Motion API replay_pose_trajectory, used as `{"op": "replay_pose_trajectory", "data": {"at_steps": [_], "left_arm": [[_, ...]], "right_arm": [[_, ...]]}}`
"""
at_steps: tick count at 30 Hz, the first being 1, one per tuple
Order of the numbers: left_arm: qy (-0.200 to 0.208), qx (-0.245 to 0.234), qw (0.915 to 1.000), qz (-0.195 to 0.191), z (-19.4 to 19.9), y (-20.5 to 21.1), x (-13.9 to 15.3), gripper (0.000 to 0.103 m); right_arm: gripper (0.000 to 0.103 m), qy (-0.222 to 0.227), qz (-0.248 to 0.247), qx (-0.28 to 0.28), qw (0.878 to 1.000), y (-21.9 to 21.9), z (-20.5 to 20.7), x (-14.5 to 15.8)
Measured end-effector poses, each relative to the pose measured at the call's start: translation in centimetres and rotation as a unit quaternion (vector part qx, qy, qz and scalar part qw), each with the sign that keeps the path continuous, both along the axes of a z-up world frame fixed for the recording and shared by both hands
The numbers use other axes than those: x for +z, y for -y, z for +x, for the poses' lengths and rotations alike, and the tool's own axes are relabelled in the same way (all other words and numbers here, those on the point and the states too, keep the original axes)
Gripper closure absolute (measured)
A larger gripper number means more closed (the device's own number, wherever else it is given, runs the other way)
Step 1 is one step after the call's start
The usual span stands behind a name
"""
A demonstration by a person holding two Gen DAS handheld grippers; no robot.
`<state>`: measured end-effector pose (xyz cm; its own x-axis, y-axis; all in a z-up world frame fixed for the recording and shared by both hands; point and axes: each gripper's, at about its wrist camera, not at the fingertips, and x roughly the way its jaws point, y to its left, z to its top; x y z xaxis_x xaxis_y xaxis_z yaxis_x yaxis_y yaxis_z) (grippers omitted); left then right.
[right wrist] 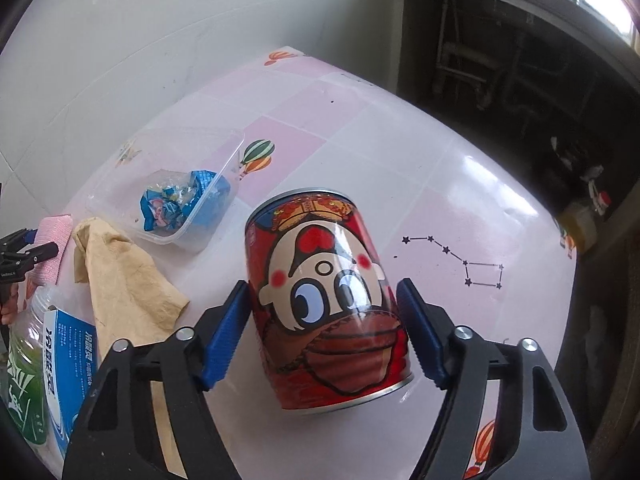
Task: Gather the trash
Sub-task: 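Grasp the pink sponge with the left tool while the right tool grasps the red can, then carry the sponge and can over the wastebasket and release both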
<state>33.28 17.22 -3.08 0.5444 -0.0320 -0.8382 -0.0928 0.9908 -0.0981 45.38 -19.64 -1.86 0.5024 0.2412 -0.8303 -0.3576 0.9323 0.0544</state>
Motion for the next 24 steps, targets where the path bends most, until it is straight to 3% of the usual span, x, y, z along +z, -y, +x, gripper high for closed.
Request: {"op": "replay_pose_trajectory", "data": {"at_steps": [7,15,24], "left_arm": [[0.006,0.012,0.9999,-0.004,-0.4,-0.4,0.1,0.02],[0.026,0.022,0.9991,-0.023,-1.5,-1.1,0.0,0.021],[0.048,0.019,0.9971,-0.055,-3.5,-2.1,1.6,0.021]], "right_arm": [[0.035,-0.027,-0.008,-0.047,0.998,1.4,-4.4,0.9],[0.035,-0.14,-0.03,-0.079,0.987,3.0,-12.7,1.8],[0.035,-0.239,-0.17,-0.003,0.956,-0.2,-18.8,2.2]]}}
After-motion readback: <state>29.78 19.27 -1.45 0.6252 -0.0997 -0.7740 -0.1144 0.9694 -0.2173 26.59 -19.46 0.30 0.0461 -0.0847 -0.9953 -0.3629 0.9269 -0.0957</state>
